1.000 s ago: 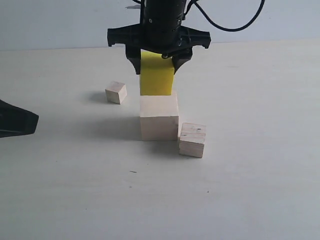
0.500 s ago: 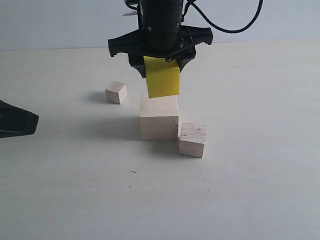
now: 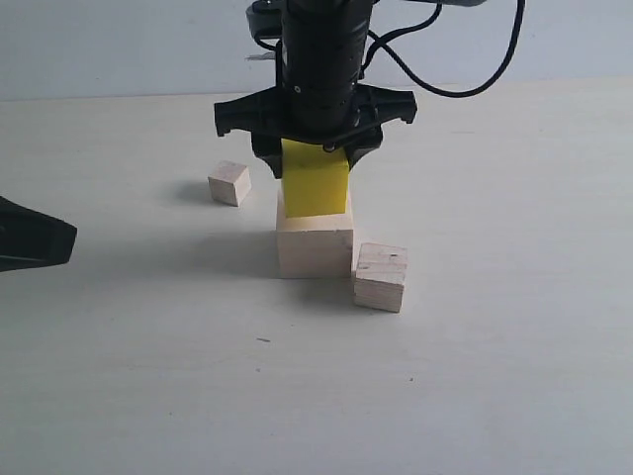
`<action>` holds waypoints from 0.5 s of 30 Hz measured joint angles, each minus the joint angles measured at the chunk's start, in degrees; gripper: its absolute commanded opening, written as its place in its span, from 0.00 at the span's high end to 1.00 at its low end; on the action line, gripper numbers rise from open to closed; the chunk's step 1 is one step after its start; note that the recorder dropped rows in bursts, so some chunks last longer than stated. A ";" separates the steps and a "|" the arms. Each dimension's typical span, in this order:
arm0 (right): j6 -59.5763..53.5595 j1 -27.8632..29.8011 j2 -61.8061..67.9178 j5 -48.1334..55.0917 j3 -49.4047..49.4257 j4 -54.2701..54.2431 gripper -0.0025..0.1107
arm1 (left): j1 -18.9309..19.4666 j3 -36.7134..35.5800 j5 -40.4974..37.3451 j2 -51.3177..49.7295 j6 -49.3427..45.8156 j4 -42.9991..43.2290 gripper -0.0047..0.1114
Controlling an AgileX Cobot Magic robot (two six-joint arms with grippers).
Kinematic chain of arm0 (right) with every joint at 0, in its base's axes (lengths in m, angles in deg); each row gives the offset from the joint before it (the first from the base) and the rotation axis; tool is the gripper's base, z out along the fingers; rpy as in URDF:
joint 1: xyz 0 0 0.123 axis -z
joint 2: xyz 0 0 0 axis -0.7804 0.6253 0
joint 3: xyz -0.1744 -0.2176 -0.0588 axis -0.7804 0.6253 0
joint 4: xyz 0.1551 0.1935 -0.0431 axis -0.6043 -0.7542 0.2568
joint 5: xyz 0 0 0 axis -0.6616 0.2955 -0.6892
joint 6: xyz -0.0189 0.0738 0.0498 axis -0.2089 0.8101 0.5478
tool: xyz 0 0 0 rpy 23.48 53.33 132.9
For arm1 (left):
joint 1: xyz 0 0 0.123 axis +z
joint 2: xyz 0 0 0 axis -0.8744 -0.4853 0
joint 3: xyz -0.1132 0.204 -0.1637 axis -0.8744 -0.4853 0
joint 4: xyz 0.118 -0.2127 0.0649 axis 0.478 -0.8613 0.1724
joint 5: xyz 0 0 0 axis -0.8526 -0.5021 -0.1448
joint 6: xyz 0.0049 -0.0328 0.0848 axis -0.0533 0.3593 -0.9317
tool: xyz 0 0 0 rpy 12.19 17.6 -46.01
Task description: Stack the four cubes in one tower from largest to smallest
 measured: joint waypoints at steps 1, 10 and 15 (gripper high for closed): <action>0.31 0.00 0.00 -0.32 0.00 -0.04 0.98 | 0.00 0.00 0.00 0.00 0.00 0.00 0.96; 4.77 0.00 0.00 -0.68 0.00 1.91 0.98 | 0.00 0.00 0.00 0.00 0.00 0.00 0.96; 5.62 0.00 0.00 -0.68 0.00 2.26 0.98 | 0.00 0.00 0.00 0.00 0.00 0.00 0.96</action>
